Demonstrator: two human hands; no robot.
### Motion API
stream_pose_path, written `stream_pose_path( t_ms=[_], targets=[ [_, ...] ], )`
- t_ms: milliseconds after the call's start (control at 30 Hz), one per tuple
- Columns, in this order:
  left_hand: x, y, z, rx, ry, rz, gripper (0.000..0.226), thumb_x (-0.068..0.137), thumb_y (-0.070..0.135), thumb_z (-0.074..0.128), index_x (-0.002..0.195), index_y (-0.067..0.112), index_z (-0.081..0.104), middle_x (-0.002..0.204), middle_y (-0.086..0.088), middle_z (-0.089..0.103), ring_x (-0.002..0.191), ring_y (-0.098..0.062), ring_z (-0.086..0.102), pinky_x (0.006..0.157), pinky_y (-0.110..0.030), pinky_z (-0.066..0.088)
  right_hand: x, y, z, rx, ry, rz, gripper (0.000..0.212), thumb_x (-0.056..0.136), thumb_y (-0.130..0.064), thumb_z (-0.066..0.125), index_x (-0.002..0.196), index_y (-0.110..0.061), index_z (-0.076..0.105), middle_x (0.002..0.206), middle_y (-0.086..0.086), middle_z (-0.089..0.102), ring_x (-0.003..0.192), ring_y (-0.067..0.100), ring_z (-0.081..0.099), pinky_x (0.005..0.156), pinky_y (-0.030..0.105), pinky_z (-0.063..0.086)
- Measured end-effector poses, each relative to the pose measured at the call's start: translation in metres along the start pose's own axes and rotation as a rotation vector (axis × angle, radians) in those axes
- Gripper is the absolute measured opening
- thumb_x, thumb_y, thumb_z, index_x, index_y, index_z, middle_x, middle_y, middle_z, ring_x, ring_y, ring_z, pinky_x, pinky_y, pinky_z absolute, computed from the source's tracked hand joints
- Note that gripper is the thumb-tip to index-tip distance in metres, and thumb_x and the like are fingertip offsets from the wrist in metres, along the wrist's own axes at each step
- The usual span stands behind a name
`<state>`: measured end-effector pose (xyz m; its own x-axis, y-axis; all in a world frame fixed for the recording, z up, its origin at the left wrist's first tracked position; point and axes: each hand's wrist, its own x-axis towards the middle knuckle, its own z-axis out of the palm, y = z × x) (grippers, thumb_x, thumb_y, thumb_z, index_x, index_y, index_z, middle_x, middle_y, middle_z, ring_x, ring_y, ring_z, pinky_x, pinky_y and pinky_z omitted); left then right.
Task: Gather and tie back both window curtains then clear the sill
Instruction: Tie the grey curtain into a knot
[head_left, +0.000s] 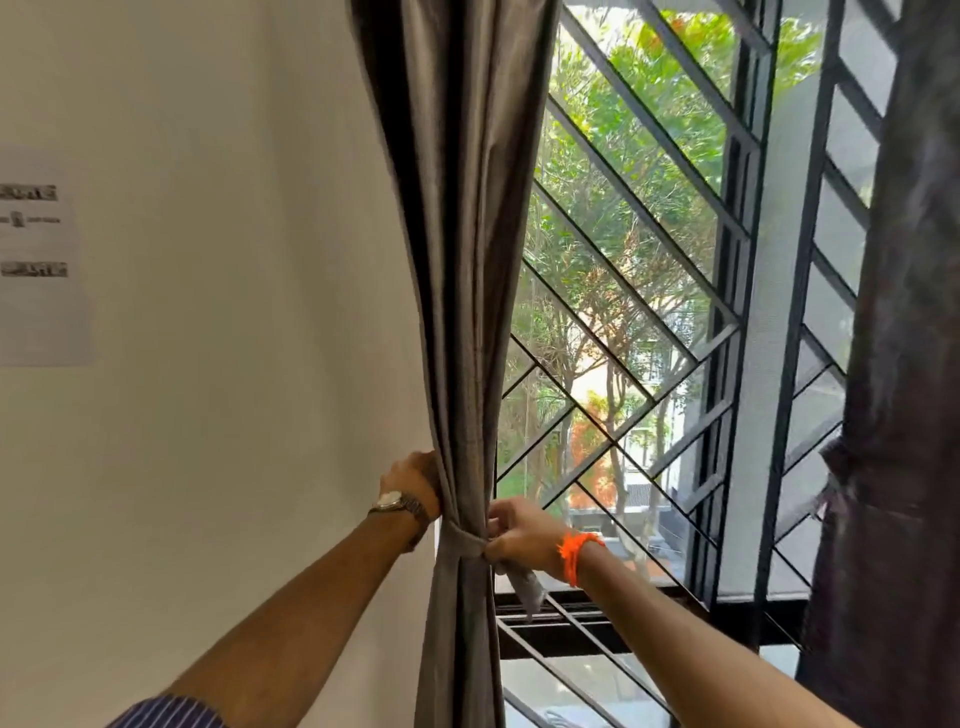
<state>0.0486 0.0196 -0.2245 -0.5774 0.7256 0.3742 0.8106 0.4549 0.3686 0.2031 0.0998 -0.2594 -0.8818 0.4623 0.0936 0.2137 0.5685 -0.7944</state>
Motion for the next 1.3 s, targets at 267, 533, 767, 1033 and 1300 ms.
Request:
stream_pose_path(
  t_ms=[267, 533, 767, 1033, 1300],
  targets=[
    [-0.006, 0.02, 0.01, -1.113, -0.367, -0.303, 0.042, 0.099, -0.005, 0.038, 0.062, 0.004, 0.055, 0.041, 0.003, 0.059, 0.047, -0.015, 0.061, 0.04, -0.018, 0.048, 0.005, -0.004, -0.011, -0.223, -0.003, 0.034, 0.019, 0.077, -0.004, 0.059, 0.078, -0.018, 0.071, 0.086, 0.01, 0.07, 0.083, 0.021, 0.065, 0.078, 0.041, 0.058],
    [-0.014, 0.025, 0.021, -1.221, -0.722, -0.143, 0.034, 0.095, 0.004, 0.047, 0.069, 0.003, 0.069, 0.064, -0.009, 0.068, 0.051, -0.017, 0.064, 0.052, -0.026, 0.054, -0.006, -0.016, -0.048, -0.597, 0.228, -0.032, 0.029, 0.064, -0.031, 0.088, 0.083, -0.013, 0.075, 0.083, 0.002, 0.074, 0.077, 0.019, 0.068, 0.071, 0.03, 0.055],
    [-0.018, 0.039, 0.028, -1.389, -0.704, -0.144, 0.021, 0.09, 0.017, 0.052, 0.081, 0.002, 0.064, 0.068, -0.009, 0.064, 0.051, -0.014, 0.061, 0.052, -0.023, 0.052, -0.023, -0.002, -0.049, -0.348, 0.608, -0.063, 0.069, 0.05, -0.021, 0.096, 0.085, -0.017, 0.037, 0.074, -0.009, 0.055, 0.062, 0.0, 0.049, 0.049, 0.01, 0.035],
    [-0.012, 0.031, 0.038, -1.374, -0.623, -0.292, 0.039, 0.101, 0.025, 0.038, 0.077, 0.005, 0.06, 0.062, -0.007, 0.066, 0.049, -0.015, 0.062, 0.051, -0.022, 0.051, -0.016, 0.008, -0.041, -0.116, 0.523, 0.191, 0.053, 0.055, -0.038, 0.094, 0.094, -0.013, 0.068, 0.077, -0.001, 0.071, 0.065, 0.009, 0.064, 0.056, 0.019, 0.052],
    [-0.017, 0.035, 0.048, -1.212, -0.308, -0.259, 0.022, 0.094, 0.014, 0.047, 0.085, 0.008, 0.065, 0.078, -0.011, 0.063, 0.068, -0.021, 0.056, 0.062, -0.029, 0.045, -0.012, 0.006, -0.017, -0.139, 0.637, 0.194, 0.009, 0.079, -0.02, 0.078, 0.085, -0.013, 0.075, 0.073, 0.005, 0.07, 0.058, 0.011, 0.063, 0.064, 0.026, 0.053]
  ],
)
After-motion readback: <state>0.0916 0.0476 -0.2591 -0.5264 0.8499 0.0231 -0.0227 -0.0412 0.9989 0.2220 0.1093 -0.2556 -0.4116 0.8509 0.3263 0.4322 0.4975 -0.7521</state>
